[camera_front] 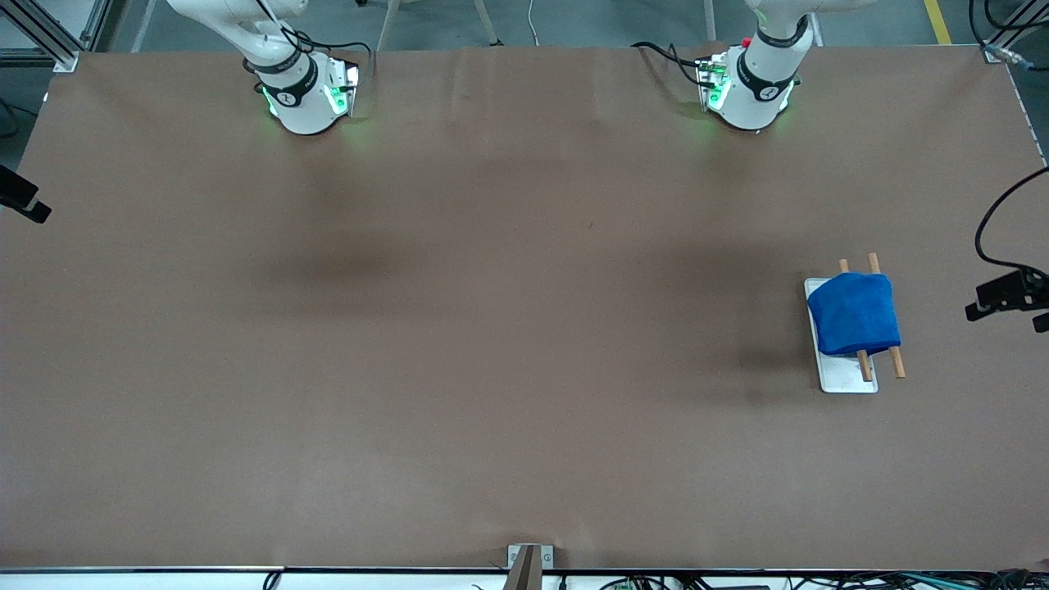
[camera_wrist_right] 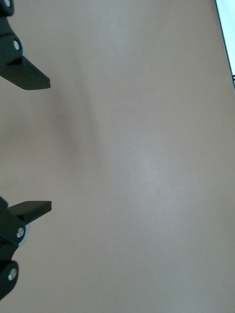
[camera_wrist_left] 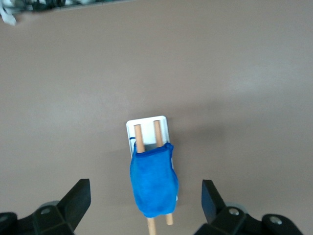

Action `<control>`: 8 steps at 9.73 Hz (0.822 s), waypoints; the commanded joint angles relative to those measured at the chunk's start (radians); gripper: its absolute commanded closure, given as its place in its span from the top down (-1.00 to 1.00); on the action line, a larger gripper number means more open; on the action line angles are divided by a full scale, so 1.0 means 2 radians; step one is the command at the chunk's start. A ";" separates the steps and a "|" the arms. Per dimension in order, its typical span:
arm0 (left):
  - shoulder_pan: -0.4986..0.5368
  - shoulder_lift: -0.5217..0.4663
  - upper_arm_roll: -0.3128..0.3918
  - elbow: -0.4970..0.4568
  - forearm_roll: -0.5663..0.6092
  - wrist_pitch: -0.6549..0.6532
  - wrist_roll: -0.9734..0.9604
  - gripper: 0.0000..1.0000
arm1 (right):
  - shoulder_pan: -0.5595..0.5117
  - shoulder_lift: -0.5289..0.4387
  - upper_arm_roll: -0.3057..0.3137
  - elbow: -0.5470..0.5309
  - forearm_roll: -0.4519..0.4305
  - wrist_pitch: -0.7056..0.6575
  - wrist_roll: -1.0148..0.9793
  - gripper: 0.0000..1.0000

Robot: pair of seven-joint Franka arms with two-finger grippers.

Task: Right arm passes towel to left arm to hang

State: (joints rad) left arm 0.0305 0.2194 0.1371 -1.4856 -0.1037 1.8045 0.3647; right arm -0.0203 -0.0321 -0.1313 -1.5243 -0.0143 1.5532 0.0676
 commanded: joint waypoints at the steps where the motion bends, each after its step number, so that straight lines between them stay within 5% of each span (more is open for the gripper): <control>1: 0.005 -0.093 -0.060 -0.085 0.048 -0.001 -0.060 1.00 | -0.021 0.002 0.012 0.005 0.008 -0.003 -0.005 1.00; 4: 0.002 -0.143 -0.092 -0.089 0.047 -0.054 -0.098 1.00 | -0.014 0.002 0.012 0.005 0.007 -0.003 -0.004 1.00; 8: -0.013 -0.106 -0.105 0.029 0.040 -0.142 -0.131 1.00 | -0.015 0.002 0.012 0.005 0.007 -0.003 -0.005 1.00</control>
State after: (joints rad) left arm 0.0082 -0.0518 -0.0609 -1.4948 -0.0251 1.5745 0.1344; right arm -0.0379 -0.0292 -0.1150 -1.5239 -0.0124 1.5533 0.0665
